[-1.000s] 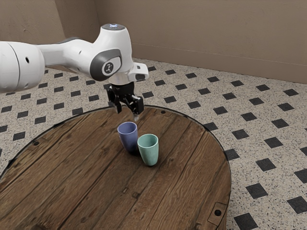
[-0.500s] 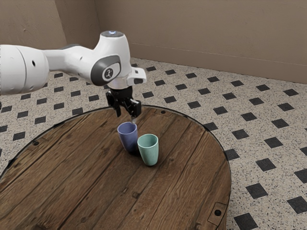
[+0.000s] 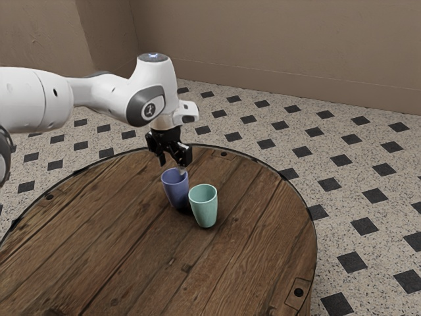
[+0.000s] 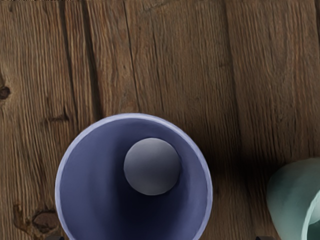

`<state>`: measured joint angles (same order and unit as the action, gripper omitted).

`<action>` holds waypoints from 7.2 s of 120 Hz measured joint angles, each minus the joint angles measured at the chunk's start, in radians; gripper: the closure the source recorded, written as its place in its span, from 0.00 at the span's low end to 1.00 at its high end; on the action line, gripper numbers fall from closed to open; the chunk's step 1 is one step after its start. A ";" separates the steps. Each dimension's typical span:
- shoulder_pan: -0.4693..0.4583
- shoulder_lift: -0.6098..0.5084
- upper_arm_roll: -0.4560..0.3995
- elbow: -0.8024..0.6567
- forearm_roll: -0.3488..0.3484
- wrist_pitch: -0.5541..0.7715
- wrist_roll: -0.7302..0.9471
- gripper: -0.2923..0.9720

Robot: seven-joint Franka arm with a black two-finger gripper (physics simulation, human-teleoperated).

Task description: Place the left cup onto the right cup

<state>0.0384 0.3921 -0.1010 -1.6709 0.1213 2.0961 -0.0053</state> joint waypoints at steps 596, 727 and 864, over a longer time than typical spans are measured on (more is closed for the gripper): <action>-0.044 -0.122 -0.191 0.071 0.098 -0.192 -0.160 0.85; -0.040 -0.061 -0.230 0.058 0.131 -0.169 -0.352 0.85; -0.040 0.016 -0.232 0.099 0.159 -0.150 -0.390 0.85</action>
<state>-0.0013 0.4078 -0.3330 -1.5715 0.2798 1.9466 -0.3956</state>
